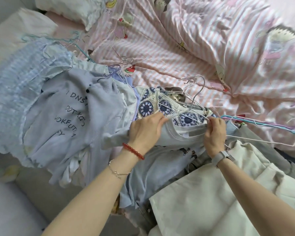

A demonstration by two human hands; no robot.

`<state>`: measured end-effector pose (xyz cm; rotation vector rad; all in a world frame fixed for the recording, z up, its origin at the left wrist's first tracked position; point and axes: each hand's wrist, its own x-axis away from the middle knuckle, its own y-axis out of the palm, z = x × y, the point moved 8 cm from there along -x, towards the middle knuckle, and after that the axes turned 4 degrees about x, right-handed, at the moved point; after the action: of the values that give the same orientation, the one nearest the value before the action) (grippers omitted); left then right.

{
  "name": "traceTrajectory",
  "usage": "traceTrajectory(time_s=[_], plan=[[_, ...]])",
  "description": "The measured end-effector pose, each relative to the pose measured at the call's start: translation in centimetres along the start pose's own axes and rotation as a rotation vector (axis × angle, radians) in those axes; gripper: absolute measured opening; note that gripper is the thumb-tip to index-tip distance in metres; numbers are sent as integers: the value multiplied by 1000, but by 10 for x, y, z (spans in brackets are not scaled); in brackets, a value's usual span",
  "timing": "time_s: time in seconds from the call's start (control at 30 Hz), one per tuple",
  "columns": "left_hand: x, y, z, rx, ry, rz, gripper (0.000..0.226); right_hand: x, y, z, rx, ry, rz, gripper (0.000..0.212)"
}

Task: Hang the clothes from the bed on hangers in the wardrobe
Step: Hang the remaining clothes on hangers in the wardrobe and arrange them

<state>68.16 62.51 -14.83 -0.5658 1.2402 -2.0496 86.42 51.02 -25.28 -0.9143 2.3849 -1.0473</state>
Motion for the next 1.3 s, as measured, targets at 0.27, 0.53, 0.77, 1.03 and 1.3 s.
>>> traceTrajectory(time_s=[0.27,0.53,0.77,1.03,1.3], plan=[[146,-65,-120,372,-457,102,31,42,28,-100,65,-282,-384,33],[353,-149,-181,457,-717,547,20,164,48,-273,0,-909,-559,39],[584,-189,-183,323,-948,906,12,331,46,-411,-133,-1322,-662,35],[799,-209,-136,95,-1038,1176,45,553,29,-503,-225,-1653,-871,33],[969,-212,-73,-5,-1199,1473,32,723,20,-533,-187,-1959,-1052,56]])
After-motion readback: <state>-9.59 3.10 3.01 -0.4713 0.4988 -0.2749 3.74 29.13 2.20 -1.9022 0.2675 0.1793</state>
